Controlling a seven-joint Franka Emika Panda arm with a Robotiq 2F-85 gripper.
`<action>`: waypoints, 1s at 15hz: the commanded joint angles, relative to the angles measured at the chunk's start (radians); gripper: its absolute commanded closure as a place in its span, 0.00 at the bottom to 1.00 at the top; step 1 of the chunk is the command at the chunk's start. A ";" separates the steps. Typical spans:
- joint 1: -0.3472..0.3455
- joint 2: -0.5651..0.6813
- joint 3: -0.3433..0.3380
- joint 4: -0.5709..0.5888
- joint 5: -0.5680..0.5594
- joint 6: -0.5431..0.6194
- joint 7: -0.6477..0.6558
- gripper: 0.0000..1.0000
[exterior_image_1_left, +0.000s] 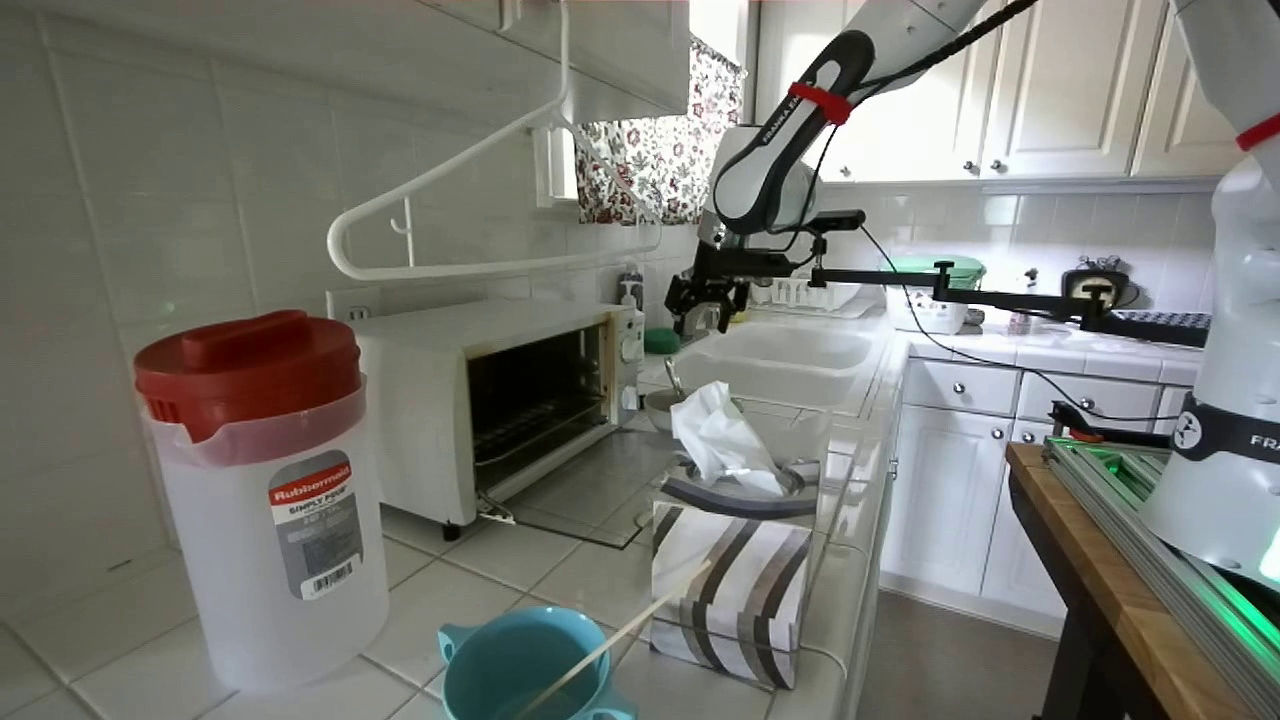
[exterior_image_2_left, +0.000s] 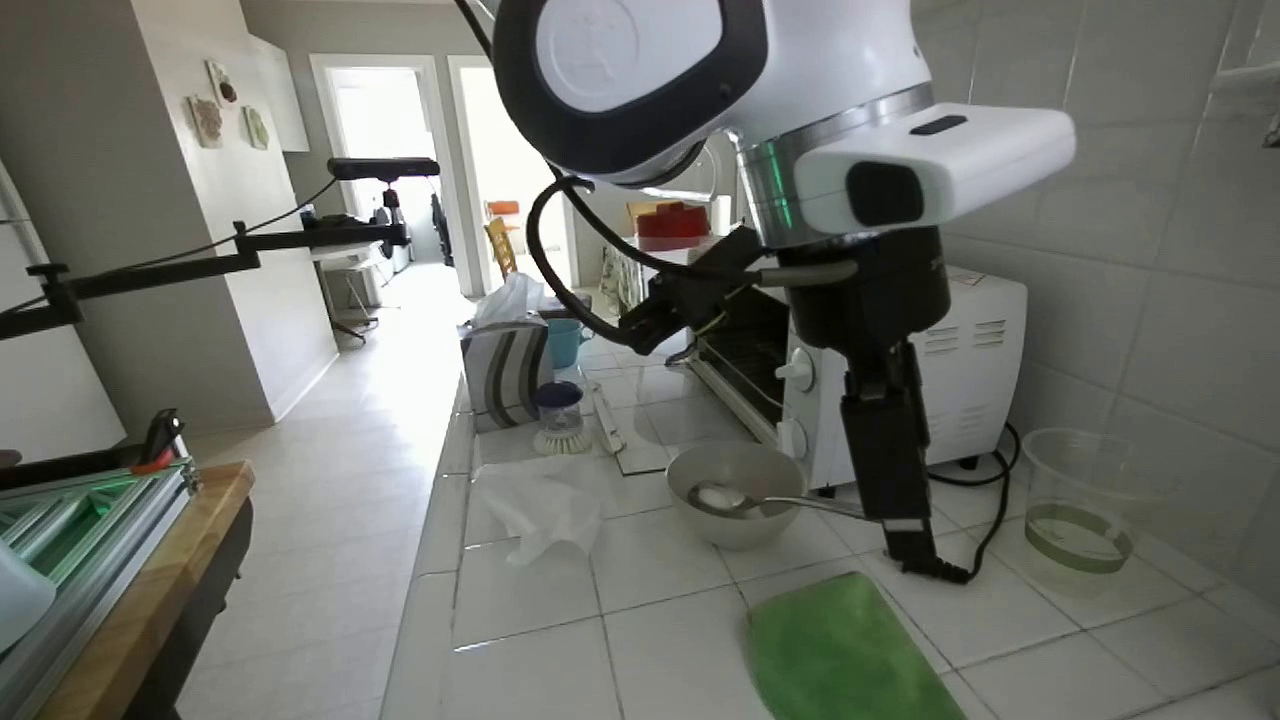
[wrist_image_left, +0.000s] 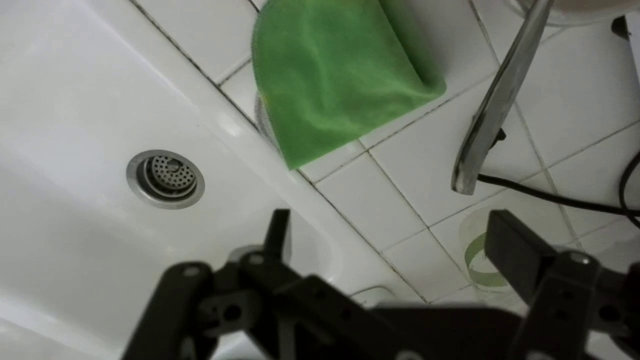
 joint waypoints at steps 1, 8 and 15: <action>-0.001 0.067 0.012 0.077 0.047 -0.012 0.036 0.00; -0.013 0.122 0.057 0.158 0.134 -0.031 0.042 0.00; -0.001 0.152 0.064 0.172 0.136 -0.081 0.053 0.00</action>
